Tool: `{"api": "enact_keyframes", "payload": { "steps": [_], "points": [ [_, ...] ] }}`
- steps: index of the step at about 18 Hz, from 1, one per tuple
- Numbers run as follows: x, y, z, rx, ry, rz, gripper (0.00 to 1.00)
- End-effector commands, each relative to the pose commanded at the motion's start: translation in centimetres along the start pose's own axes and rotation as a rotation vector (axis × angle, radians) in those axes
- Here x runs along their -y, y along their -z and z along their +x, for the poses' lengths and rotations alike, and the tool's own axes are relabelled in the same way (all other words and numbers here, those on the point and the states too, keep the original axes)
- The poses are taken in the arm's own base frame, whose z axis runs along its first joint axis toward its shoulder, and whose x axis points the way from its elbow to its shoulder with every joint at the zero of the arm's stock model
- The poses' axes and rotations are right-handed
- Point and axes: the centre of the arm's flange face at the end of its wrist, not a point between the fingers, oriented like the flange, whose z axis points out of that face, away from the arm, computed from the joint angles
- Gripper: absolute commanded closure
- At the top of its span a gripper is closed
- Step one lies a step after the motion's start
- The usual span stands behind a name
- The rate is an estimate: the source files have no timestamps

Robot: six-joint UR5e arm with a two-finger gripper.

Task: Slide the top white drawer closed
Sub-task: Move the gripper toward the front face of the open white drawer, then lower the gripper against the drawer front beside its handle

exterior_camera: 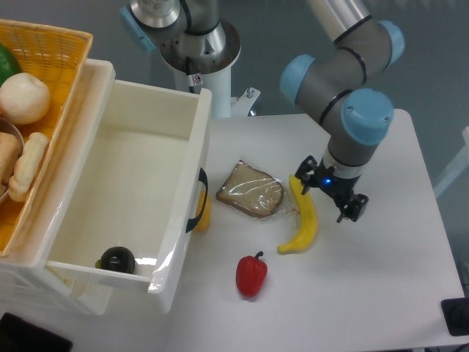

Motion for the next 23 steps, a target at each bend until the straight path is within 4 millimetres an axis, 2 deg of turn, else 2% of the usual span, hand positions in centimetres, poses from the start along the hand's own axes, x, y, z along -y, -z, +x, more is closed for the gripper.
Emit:
{"api": "enact_keyframes", "payload": {
  "steps": [2,3,8,10,12,14,17,23],
  "points": [
    [2.0,1.6,1.0,-0.002,0.026,0.110,0.00],
    [2.9,2.2,1.4,-0.016,0.036,0.178,0.04],
    [4.0,3.0,2.4,-0.038,0.092,0.236,0.67],
    [4.7,3.1,3.0,-0.043,0.096,0.235,0.84],
    [5.6,3.0,3.9,-0.049,0.083,0.235,0.93],
    [6.5,2.8,4.7,-0.063,0.077,0.237,1.00],
    [7.3,3.3,5.8,-0.091,0.081,0.259,1.00],
    [7.2,3.6,6.8,-0.162,0.109,0.260,1.00]
  ]
}}
